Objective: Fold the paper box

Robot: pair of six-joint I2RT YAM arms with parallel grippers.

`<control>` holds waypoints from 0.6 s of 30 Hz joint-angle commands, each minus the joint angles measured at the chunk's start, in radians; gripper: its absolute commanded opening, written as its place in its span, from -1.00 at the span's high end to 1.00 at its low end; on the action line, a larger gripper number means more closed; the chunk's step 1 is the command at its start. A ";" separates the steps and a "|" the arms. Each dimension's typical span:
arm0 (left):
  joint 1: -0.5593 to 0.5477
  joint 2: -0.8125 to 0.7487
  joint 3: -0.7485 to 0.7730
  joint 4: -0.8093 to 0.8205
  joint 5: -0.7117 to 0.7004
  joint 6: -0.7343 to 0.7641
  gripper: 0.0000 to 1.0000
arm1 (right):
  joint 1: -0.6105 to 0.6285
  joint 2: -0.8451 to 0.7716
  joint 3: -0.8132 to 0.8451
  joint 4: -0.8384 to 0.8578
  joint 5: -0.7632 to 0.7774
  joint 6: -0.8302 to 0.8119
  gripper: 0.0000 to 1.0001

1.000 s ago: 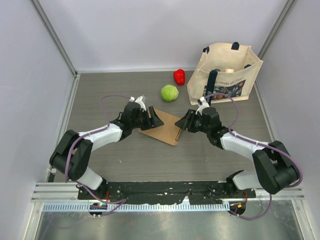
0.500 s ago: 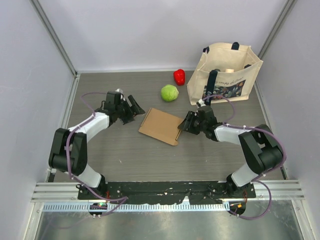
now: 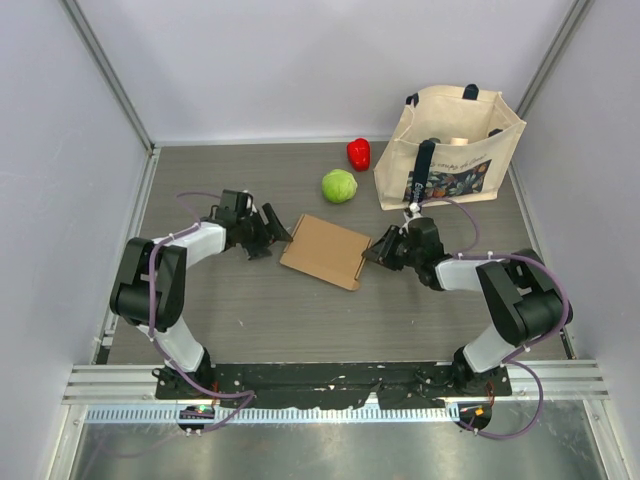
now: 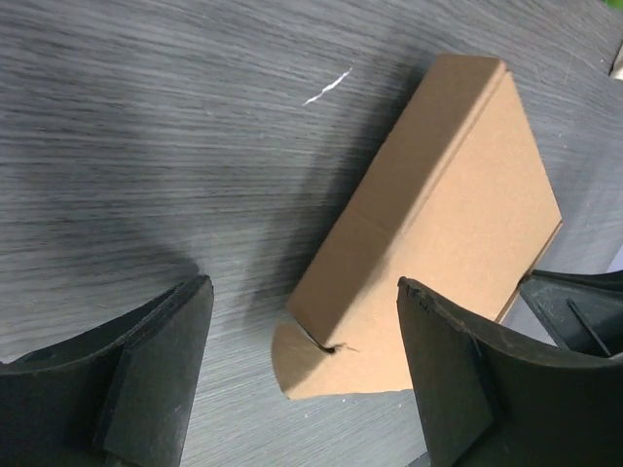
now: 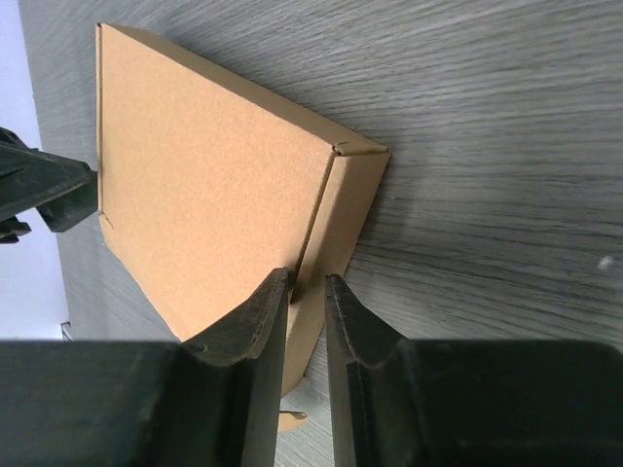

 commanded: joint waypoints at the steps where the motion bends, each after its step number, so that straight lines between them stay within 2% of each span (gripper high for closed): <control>1: -0.010 -0.010 -0.014 0.093 0.072 0.014 -0.59 | -0.053 0.000 -0.071 0.057 -0.032 0.008 0.49; 10: -0.057 0.017 -0.034 0.248 0.212 -0.010 -0.57 | -0.070 0.019 -0.077 0.071 -0.062 -0.015 0.51; 16: -0.061 -0.030 -0.063 0.198 0.091 0.008 -0.58 | -0.113 0.026 -0.092 0.074 -0.070 -0.011 0.51; 18: -0.061 -0.033 -0.062 0.196 0.090 0.017 -0.58 | -0.119 0.026 -0.101 0.077 -0.079 -0.012 0.52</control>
